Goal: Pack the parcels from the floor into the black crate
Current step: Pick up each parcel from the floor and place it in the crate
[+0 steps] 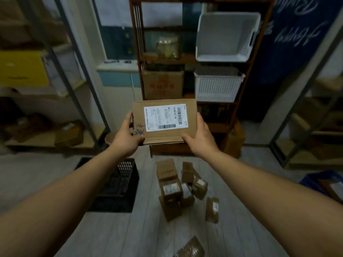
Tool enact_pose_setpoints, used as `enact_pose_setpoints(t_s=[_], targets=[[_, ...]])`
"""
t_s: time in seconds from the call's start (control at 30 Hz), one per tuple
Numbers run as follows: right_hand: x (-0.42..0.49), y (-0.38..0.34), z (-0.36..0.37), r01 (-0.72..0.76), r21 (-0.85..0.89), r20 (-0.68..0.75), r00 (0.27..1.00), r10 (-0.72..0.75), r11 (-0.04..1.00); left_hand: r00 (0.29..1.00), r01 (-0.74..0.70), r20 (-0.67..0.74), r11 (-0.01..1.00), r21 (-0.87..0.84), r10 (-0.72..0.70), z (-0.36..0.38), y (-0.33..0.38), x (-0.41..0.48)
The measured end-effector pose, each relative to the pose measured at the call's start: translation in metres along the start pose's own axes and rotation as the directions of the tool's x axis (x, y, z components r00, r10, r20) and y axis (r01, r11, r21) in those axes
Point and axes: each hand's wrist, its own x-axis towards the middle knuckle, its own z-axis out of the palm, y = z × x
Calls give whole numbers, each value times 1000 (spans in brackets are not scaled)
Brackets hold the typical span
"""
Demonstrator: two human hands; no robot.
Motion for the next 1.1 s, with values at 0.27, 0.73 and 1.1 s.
enact_pose_setpoints(t_s=[0.27,0.73,1.1], targets=[[17,-118,57,174,55,-61,984,-170,983,976,-181,-118,983,36,184,-128,9,30],[58,-243,243,139,188,63,986,-154,972,995,-47,-87,993,107,56,-320,-92,114],[191,-240,367,-29,157,264,964,-14,987,979,194,44,977,83,-198,-365,-155,241]])
